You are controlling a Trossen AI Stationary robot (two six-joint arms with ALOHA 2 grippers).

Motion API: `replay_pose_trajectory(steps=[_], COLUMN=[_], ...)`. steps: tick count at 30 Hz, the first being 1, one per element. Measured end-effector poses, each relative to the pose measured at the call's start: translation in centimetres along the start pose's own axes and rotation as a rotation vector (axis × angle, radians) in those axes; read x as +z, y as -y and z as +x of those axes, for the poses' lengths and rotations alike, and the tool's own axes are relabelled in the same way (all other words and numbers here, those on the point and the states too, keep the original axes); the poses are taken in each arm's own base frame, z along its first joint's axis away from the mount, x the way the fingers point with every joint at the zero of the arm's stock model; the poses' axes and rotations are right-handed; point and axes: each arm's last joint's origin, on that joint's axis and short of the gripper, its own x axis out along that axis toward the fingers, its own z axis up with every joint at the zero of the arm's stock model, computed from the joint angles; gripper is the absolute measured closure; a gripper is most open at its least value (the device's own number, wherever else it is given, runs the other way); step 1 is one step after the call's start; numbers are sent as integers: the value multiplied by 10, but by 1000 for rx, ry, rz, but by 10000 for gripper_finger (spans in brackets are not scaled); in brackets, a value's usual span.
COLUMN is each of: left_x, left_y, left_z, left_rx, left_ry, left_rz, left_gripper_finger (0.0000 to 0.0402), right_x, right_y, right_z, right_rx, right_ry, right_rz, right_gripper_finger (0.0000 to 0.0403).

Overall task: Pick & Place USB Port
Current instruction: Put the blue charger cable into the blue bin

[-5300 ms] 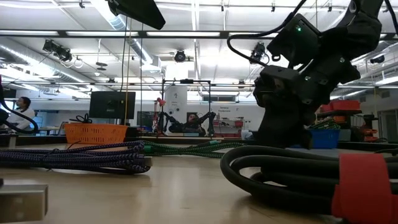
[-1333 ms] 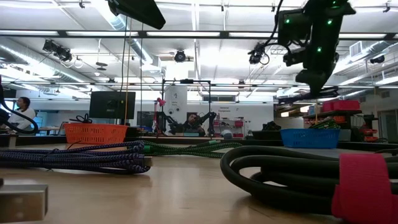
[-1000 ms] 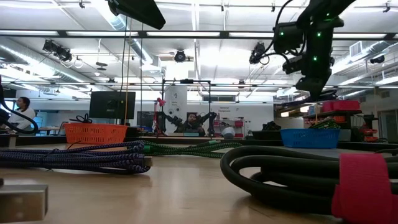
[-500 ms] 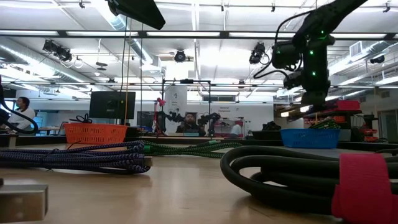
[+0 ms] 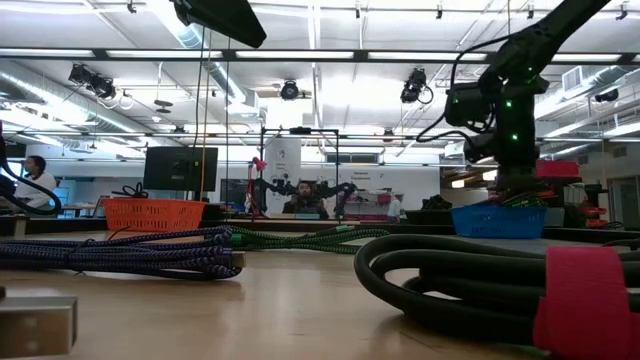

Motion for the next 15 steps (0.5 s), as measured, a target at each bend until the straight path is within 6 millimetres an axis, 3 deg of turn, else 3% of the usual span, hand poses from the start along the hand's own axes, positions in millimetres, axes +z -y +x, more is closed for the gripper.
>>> replay_pose_trajectory(steps=[8, 15], left_x=[0, 0], left_y=[0, 0], left_z=[0, 0], left_rx=[1, 2], left_ry=[0, 0], left_rz=[0, 0], left_gripper_finger=[301, 301], right_x=[4, 5], right_y=[-1, -2], right_z=[0, 0], right_rx=[52, 83], right_ry=[50, 60], right_rz=[-4, 10], right_gripper_finger=[401, 347])
